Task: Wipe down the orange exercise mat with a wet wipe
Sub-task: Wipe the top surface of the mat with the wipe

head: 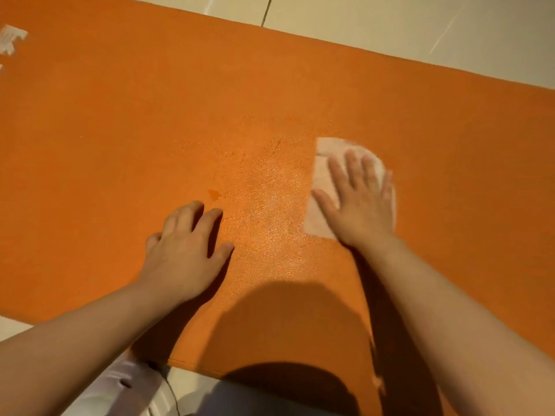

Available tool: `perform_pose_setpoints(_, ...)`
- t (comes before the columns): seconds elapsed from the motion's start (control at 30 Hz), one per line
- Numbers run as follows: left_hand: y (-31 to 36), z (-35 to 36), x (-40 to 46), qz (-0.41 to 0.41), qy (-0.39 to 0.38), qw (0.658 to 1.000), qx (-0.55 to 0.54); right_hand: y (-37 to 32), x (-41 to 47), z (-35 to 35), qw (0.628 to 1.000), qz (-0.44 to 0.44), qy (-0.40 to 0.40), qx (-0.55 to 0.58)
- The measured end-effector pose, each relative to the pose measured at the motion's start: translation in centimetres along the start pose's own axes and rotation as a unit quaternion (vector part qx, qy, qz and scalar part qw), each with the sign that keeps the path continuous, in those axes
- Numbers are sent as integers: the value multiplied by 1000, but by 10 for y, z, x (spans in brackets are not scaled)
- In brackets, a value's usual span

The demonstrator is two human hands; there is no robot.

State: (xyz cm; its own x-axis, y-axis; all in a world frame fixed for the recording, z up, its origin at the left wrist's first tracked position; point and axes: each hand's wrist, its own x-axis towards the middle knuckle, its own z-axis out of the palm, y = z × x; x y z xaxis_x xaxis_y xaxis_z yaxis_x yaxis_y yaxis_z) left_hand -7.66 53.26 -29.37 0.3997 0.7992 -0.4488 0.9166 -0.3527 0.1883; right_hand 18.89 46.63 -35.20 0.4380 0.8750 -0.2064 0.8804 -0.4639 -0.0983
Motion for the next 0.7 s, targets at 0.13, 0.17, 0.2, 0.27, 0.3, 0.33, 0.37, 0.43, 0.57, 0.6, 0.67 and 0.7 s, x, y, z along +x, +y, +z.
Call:
perform_pose_setpoints(0.13,21,-15,24,-19,-64,998,20,63,-5,-11,986,161,-6,43)
perform_pose_setpoints(0.17,26,-20,33,-22,-79,996,29,64,-9,-9,983,178,1,51)
perform_pose_setpoints(0.2,32,-25,41,-29,-96,994,37,59,-13,-5,981,186,10,50)
perform_pose_setpoints(0.27,40,-36,60,-56,-129,989,36,35,-21,5,987,152,26,38)
perform_pose_setpoints(0.3,45,-41,69,-69,-142,987,33,17,-24,11,992,114,33,34)
perform_pose_setpoints(0.33,49,-46,76,-78,-153,985,32,-2,-27,16,996,69,38,32)
perform_pose_setpoints(0.37,52,-50,83,-82,-163,982,40,-20,-28,20,998,25,43,30)
perform_pose_setpoints(0.43,60,-56,94,-84,-189,974,93,-48,-24,25,998,-54,34,19)
perform_pose_setpoints(0.57,73,-57,110,-96,-245,942,210,-56,12,17,988,-146,30,43)
perform_pose_setpoints(0.6,73,-57,113,-101,-256,938,212,-48,25,12,988,-147,24,42)
perform_pose_setpoints(0.67,72,-58,115,-103,-278,935,193,-27,52,2,991,-131,18,28)
perform_pose_setpoints(0.7,70,-59,116,-99,-288,935,181,-12,65,-4,993,-117,17,20)
